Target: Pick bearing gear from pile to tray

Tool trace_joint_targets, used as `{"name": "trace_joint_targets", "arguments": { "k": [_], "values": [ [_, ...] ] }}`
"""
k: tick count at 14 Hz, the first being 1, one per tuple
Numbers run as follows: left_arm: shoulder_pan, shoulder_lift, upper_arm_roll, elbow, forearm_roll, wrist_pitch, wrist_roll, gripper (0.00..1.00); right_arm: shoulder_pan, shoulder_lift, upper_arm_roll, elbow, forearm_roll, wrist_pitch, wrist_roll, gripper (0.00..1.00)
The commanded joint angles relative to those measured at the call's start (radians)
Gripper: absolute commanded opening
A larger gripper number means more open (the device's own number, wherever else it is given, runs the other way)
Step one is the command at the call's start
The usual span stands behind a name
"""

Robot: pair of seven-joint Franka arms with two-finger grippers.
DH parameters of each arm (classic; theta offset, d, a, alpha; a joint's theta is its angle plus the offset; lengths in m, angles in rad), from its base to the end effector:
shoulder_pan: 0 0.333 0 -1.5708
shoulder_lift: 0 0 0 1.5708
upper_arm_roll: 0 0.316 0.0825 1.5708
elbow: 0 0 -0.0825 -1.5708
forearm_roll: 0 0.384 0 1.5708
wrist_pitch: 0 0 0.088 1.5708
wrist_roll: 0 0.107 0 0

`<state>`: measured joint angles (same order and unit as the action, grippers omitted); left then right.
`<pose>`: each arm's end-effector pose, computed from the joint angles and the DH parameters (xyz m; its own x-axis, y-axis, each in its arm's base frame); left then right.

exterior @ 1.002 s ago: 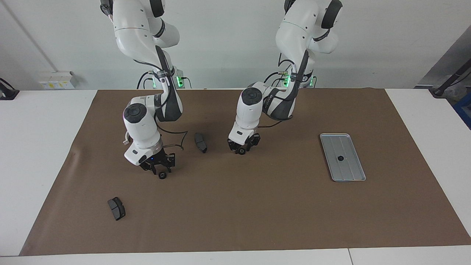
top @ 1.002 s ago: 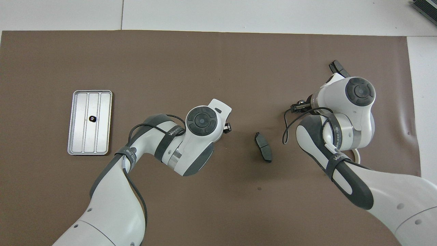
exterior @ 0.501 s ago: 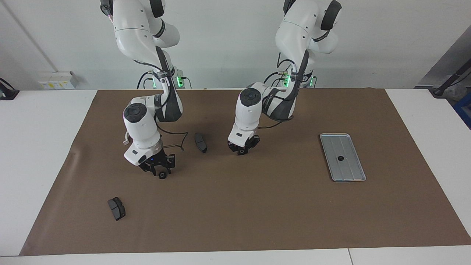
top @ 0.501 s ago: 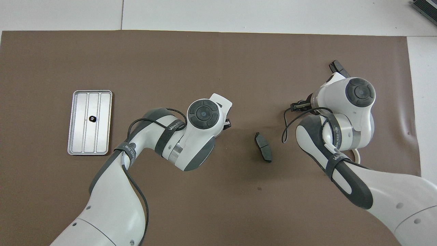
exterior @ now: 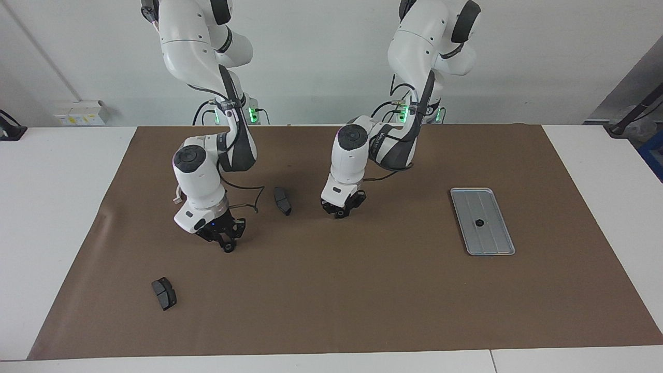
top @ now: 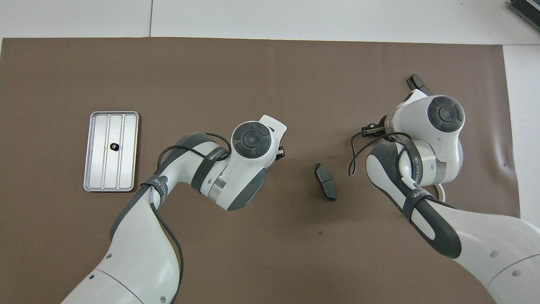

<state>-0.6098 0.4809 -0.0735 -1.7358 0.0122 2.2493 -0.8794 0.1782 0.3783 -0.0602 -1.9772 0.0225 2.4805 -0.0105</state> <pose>0.5205 -0.4173 0.3064 0.9805 0.1963 0.0030 0.1960 -0.9797 0.0416 0.6195 0.0750 0.2884 0.9852 0.1165 0.1254 0.1165 -0.9932 0.0076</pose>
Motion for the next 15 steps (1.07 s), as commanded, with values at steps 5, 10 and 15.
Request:
{"name": "trace_joint_targets", "arguments": {
  "k": [5,10,15],
  "values": [
    [0.161,-0.056,0.001,0.118,-0.007,-0.180,0.132,0.05,-0.016,-0.009,0.014,0.008,0.004,-0.011,0.009,0.00],
    [0.411,-0.151,0.009,0.090,-0.063,-0.347,0.633,0.05,0.003,-0.059,0.046,0.038,0.005,-0.057,0.361,0.00],
    [0.643,-0.180,0.012,0.004,-0.063,-0.323,1.086,0.08,0.018,-0.061,0.147,0.142,0.004,-0.209,0.483,0.00]
  ]
}}
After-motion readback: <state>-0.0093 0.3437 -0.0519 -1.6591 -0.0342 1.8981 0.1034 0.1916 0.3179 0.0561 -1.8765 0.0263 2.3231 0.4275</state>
